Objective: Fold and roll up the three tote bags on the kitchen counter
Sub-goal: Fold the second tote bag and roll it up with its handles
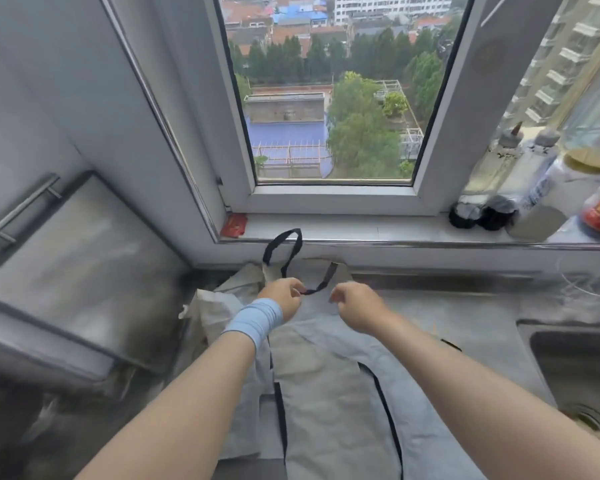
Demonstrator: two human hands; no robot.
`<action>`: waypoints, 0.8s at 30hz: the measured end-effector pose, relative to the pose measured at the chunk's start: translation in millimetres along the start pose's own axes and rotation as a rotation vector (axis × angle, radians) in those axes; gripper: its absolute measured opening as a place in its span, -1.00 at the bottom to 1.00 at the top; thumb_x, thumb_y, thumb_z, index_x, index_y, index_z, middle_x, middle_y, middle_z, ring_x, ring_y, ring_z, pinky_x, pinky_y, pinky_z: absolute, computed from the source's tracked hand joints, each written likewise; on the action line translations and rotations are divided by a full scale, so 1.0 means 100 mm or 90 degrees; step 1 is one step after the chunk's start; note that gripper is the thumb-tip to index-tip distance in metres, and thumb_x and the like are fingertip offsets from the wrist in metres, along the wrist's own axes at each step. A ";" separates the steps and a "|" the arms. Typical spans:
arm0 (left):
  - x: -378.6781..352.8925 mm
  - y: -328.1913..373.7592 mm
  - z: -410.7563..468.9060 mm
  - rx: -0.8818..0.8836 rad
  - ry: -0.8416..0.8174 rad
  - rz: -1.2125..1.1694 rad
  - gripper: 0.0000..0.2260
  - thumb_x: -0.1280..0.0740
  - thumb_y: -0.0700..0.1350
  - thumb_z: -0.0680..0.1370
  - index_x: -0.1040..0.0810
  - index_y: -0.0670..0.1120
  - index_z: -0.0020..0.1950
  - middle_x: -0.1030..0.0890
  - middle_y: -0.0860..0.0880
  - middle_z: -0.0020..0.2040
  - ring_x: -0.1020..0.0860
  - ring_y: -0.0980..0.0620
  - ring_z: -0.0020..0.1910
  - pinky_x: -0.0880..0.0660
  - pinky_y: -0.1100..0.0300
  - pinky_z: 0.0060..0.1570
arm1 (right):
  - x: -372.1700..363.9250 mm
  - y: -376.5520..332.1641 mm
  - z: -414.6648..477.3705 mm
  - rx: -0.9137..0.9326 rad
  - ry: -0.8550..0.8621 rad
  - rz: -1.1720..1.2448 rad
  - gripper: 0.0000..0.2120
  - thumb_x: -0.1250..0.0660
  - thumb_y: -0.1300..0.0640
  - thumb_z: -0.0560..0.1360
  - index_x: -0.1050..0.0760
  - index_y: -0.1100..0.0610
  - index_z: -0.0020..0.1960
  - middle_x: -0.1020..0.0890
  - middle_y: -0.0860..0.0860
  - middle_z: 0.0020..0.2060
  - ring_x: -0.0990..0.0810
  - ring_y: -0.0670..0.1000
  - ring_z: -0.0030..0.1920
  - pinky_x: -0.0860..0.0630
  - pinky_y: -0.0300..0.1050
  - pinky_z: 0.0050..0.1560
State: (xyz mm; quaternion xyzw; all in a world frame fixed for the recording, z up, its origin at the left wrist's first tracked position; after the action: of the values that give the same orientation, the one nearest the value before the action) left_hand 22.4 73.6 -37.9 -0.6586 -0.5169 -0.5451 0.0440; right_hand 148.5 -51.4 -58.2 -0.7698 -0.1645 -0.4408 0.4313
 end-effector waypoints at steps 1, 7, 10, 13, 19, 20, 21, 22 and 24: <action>-0.17 -0.08 -0.04 -0.001 -0.029 0.035 -0.72 -0.22 -0.14 0.55 -0.57 0.08 0.19 -0.62 0.05 0.19 -0.57 0.02 0.12 -0.49 0.18 0.16 | -0.22 0.09 -0.07 -0.003 -0.044 -0.032 -0.67 -0.16 0.18 0.53 -0.58 -0.01 0.19 -0.60 -0.01 0.21 -0.54 0.06 0.23 -0.49 -0.06 0.19; -1.01 -0.39 -0.26 0.002 -0.164 0.264 -0.65 -0.23 -0.01 0.54 -0.47 0.11 0.33 -0.36 -0.01 0.39 -0.36 -0.07 0.36 -0.36 0.06 0.30 | -1.12 0.62 -0.58 -0.079 -0.251 -0.165 -0.33 -0.17 -0.14 0.56 0.00 -0.06 0.59 0.06 0.05 0.59 0.06 0.09 0.58 -0.13 0.27 0.45; -1.33 -0.41 -0.30 -0.029 -0.197 0.308 -0.54 -0.26 0.11 0.52 -0.36 0.06 0.41 -0.24 -0.06 0.45 -0.21 -0.11 0.44 -0.28 0.02 0.35 | -1.19 0.86 -0.65 -0.077 -0.234 -0.216 -0.30 -0.12 -0.14 0.58 0.16 -0.12 0.60 0.26 -0.02 0.59 0.24 0.02 0.58 0.00 0.37 0.46; -1.60 -0.38 -0.27 -0.070 -0.236 0.349 -0.21 -0.27 0.25 0.47 0.00 0.03 0.58 0.10 -0.07 0.59 0.09 -0.12 0.55 -0.02 -0.04 0.49 | -1.09 1.03 -0.58 -0.112 -0.198 -0.226 -0.32 -0.08 -0.15 0.60 0.20 -0.14 0.60 0.28 0.00 0.58 0.27 0.01 0.58 0.05 0.38 0.47; -1.76 -0.29 0.09 -0.114 -0.219 0.422 0.06 -0.37 0.29 0.39 0.33 0.02 0.56 0.34 -0.05 0.56 0.29 -0.11 0.54 0.23 -0.10 0.50 | -0.87 1.16 -0.54 -0.106 -0.061 -0.245 -0.37 -0.11 -0.04 0.62 0.05 0.05 0.60 0.16 0.15 0.59 0.17 0.14 0.59 0.02 0.24 0.52; -1.73 -0.26 0.17 -0.126 -0.206 0.441 0.06 -0.38 0.30 0.38 0.31 0.01 0.56 0.29 -0.06 0.57 0.24 -0.13 0.55 0.22 -0.11 0.50 | -0.88 1.15 -0.60 -0.079 -0.029 -0.249 -0.40 -0.13 -0.01 0.61 -0.03 0.07 0.59 0.11 0.15 0.59 0.12 0.15 0.59 -0.01 0.22 0.51; -1.71 -0.23 0.23 -0.136 -0.193 0.462 0.06 -0.38 0.30 0.38 0.28 0.01 0.57 0.23 -0.08 0.58 0.19 -0.14 0.55 0.20 -0.13 0.49 | -0.92 1.15 -0.68 -0.051 0.003 -0.253 -0.44 -0.15 0.03 0.60 -0.11 0.08 0.56 0.04 0.16 0.59 0.06 0.17 0.59 -0.06 0.21 0.50; -1.66 -0.21 0.27 -0.141 -0.175 0.487 0.04 -0.38 0.30 0.37 0.23 0.00 0.58 0.16 -0.10 0.58 0.13 -0.15 0.55 0.19 -0.15 0.48 | -0.97 1.14 -0.74 -0.024 0.036 -0.256 -0.48 -0.17 0.06 0.58 -0.21 0.08 0.52 -0.04 0.17 0.58 -0.02 0.19 0.58 -0.14 0.21 0.47; -1.60 -0.15 0.28 -0.148 -0.125 0.504 -0.04 -0.41 0.24 0.36 0.06 0.00 0.57 0.04 -0.13 0.56 0.02 -0.17 0.52 0.07 -0.13 0.47 | -1.07 1.16 -0.87 -0.020 0.073 -0.253 -0.52 -0.19 0.08 0.55 -0.30 0.08 0.46 -0.14 0.18 0.56 -0.14 0.21 0.55 -0.27 0.21 0.38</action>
State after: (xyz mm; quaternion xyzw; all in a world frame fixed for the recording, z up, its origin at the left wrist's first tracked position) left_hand 50.3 -3.1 -178.6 -0.8555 -0.1611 -0.4756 0.1260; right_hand 115.7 -175.3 -185.5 -0.7027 -0.2816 -0.5626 0.3323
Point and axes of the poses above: each hand's wrist, its own z-axis towards the middle knuckle, its own x-axis out of the back of the hand, y = z × x, the point moved 5 cm from there along z, towards the middle knuckle
